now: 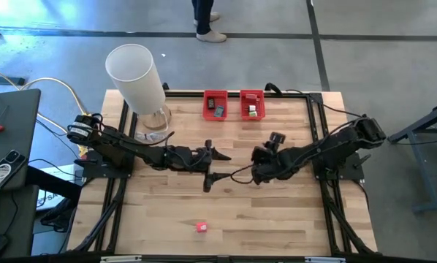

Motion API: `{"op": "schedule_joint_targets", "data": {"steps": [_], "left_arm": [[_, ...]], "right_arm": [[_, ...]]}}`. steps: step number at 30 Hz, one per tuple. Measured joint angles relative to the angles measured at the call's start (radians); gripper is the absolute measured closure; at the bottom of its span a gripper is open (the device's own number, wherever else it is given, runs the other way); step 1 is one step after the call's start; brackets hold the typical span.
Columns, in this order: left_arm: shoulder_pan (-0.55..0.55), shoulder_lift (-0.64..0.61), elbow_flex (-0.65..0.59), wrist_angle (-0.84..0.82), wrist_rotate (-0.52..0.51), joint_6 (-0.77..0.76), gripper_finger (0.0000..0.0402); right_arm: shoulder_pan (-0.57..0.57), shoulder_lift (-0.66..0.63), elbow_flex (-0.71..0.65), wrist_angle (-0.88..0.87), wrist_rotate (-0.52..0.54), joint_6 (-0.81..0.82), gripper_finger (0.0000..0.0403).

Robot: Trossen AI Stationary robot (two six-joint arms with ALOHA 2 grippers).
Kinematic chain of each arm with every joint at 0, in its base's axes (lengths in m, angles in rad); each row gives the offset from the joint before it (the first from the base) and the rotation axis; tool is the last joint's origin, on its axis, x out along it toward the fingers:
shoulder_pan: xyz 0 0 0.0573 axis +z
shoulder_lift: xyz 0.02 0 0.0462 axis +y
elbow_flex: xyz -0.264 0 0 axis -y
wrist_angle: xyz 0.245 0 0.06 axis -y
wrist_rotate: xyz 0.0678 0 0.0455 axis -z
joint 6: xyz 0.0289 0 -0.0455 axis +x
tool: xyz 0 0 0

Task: Pick & Place Office items
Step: Put the pink white charger adapter into the right red bin

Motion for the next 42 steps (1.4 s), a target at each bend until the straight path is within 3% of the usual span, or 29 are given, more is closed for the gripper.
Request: {"op": "schedule_joint_targets", "data": {"steps": [9, 17, 28, 42], "left_arm": [[0.015, 0.000, 0.000, -0.071, 0.005, 0.000, 0.0121], [0.021, 0.000, 0.000, -0.125, 0.002, 0.000, 0.0121], [0.026, 0.000, 0.000, -0.143, 0.000, 0.086, 0.0121], [0.064, 0.000, 0.000, -0.187, 0.000, 0.046, 0.0121]], "right_arm": [[-0.127, 0.000, 0.000, -0.127, -0.015, 0.061, 0.0280], [-0.261, 0.000, 0.000, -0.077, -0.115, -0.110, 0.0281], [-0.479, -0.007, 0.015, 0.230, -0.333, -0.487, 0.0281], [-0.773, 0.005, 0.140, 0.366, -0.661, -0.531, 0.0275]]}}
